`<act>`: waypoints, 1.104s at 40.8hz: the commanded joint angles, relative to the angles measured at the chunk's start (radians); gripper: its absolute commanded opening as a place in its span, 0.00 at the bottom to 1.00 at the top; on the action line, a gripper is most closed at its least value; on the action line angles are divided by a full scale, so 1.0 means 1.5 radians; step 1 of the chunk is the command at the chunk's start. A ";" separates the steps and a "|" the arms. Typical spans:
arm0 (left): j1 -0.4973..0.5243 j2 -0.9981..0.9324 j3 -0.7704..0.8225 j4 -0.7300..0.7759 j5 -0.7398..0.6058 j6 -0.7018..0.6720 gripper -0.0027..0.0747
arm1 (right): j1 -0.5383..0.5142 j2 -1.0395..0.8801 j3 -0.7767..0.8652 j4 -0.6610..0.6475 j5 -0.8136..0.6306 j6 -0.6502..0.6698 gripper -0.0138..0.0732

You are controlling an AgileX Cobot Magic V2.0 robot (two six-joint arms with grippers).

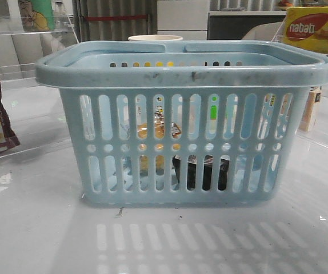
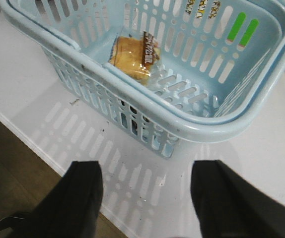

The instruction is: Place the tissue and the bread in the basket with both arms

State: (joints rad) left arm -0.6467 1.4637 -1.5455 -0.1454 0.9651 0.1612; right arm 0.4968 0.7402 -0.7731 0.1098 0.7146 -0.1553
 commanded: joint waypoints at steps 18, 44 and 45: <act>-0.009 -0.445 0.359 -0.007 -0.073 -0.002 0.62 | -0.003 -0.004 -0.019 0.000 -0.045 -0.006 0.73; -0.003 -0.595 0.544 0.066 -0.114 -0.054 0.60 | -0.003 -0.003 -0.017 0.000 -0.039 -0.006 0.70; -0.003 -0.595 0.544 0.066 -0.114 -0.054 0.59 | -0.003 -0.003 -0.017 0.000 -0.039 -0.006 0.68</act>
State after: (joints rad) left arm -0.6519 0.5701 -0.7036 -0.0442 0.8783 0.0908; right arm 0.4968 0.7402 -0.7731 0.1094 0.7164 -0.1553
